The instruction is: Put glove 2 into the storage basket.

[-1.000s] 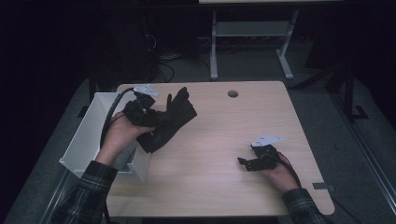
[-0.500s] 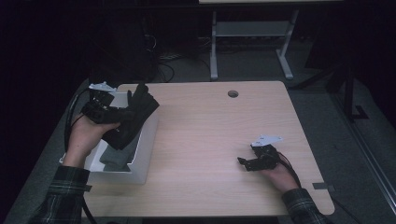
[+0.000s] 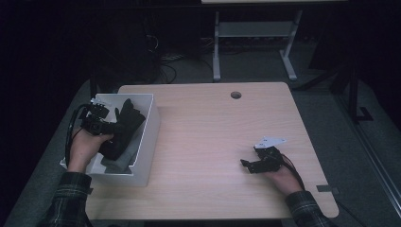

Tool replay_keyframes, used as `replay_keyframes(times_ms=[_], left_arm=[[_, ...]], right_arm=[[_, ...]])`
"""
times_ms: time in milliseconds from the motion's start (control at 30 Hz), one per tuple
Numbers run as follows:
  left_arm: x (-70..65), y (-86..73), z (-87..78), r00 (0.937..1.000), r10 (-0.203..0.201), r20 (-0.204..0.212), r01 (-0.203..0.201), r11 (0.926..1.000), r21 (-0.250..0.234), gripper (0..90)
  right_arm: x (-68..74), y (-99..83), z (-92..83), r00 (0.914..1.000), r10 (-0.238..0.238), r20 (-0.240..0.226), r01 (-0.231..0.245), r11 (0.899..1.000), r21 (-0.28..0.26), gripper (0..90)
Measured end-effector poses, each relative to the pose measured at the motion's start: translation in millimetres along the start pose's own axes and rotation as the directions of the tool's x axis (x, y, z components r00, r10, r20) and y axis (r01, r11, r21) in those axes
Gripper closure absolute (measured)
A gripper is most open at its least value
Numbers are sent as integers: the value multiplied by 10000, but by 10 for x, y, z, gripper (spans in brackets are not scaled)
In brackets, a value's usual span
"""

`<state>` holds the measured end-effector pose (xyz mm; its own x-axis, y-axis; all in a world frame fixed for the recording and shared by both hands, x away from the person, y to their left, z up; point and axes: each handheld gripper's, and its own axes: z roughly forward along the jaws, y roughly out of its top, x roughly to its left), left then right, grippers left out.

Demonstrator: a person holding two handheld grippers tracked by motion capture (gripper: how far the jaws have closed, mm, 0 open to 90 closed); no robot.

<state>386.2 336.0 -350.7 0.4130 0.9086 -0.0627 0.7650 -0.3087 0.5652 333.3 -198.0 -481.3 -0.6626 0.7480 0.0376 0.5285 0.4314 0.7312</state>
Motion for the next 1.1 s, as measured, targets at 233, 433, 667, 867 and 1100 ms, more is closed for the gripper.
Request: replay_keyframes(times_ms=[233,433,667,867,1100], left_arm=[[66,-120,258,9997,-192,-180,203,9980,602,687],[66,-114,277,9991,-238,-345,259,9977,621,655],[62,-79,231,9973,-223,-695,246,9992,323,423],[15,-1,156,9972,9,-747,-16,10000,-90,294],[-109,124,11,9983,440,-378,-461,9972,-586,277]], right_arm=[[0,0,0,10000,2,4,-2,10000,-1,201],[0,0,0,10000,-1,3,1,10000,-1,201],[1,1,1,10000,12,7,-12,10000,2,200],[0,0,1,10000,2,6,-2,10000,-2,200],[0,1,1,10000,2,3,-2,10000,-1,201]])
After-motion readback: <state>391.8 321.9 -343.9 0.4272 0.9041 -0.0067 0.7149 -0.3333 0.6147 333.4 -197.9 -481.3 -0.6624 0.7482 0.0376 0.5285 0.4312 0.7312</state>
